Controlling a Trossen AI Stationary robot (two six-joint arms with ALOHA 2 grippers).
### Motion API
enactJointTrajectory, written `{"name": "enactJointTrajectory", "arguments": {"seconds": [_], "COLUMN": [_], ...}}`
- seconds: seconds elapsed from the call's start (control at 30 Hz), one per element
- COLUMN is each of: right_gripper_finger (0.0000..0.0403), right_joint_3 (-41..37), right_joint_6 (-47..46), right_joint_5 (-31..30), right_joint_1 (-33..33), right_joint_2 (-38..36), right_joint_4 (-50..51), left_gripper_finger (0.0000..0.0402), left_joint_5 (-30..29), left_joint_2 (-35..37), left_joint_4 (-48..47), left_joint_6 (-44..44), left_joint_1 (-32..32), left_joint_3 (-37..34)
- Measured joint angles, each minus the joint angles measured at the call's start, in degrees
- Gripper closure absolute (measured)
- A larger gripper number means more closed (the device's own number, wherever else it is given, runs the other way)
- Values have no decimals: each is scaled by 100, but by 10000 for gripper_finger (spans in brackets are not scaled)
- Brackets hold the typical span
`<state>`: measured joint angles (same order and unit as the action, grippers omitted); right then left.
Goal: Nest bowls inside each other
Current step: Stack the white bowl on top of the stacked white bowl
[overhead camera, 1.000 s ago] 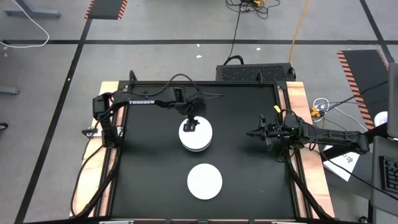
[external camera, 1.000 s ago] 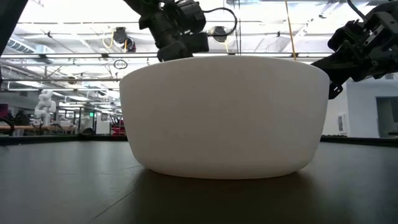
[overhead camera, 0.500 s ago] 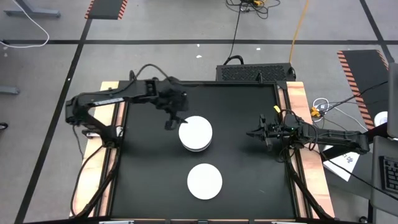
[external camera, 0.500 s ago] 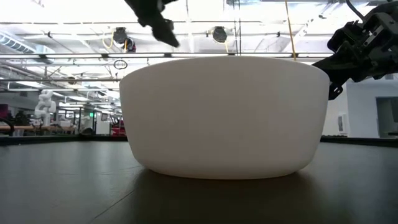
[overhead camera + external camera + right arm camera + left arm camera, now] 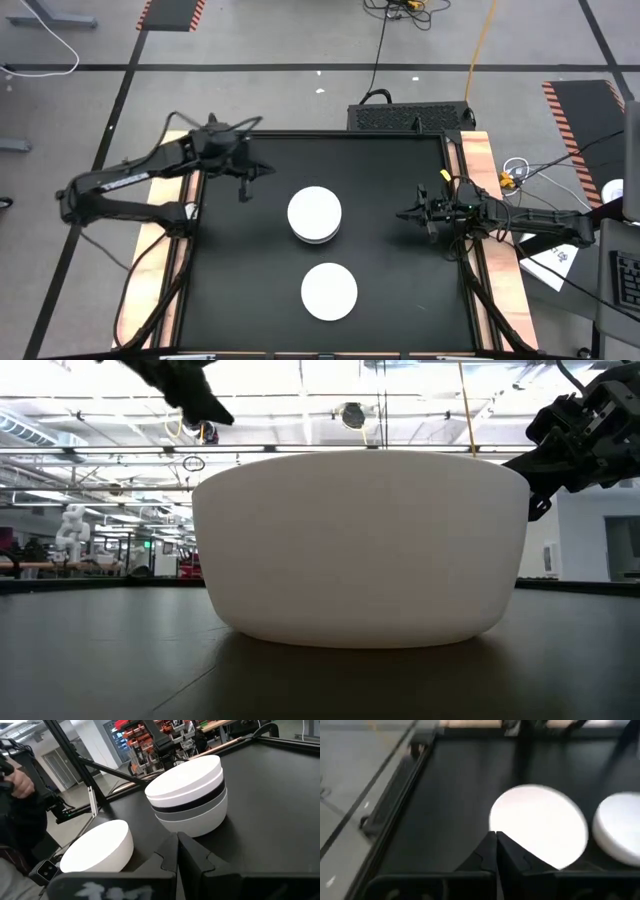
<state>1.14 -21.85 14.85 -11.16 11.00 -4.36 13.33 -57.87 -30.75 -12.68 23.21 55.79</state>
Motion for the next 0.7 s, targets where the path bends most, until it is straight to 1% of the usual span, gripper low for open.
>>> {"name": "enactJointTrajectory", "arguments": {"seconds": [0.1,0.17,0.27,0.33,0.47,0.7], "right_gripper_finger": [403,403,403,403,403,403], "right_joint_3": [-1,-2,0,-1,0,-2], "right_joint_6": [8,4,4,3,2,42], "right_joint_5": [-4,-7,-13,-15,-22,-24], "right_joint_1": [2,0,1,2,0,0], "right_joint_2": [0,0,0,0,0,0], "right_joint_4": [-11,-11,-18,-21,-28,-25], "left_gripper_finger": [398,399,399,400,399,400], "left_joint_5": [431,562,378,316,293,-95], "left_joint_2": [577,841,1149,1297,1602,2183], "left_joint_4": [983,1712,2898,3471,4049,4809], "left_joint_6": [493,878,1425,1606,1737,2026], "left_joint_1": [132,157,159,164,166,390], "left_joint_3": [-892,-1487,-2286,-2678,-3278,-4243]}}
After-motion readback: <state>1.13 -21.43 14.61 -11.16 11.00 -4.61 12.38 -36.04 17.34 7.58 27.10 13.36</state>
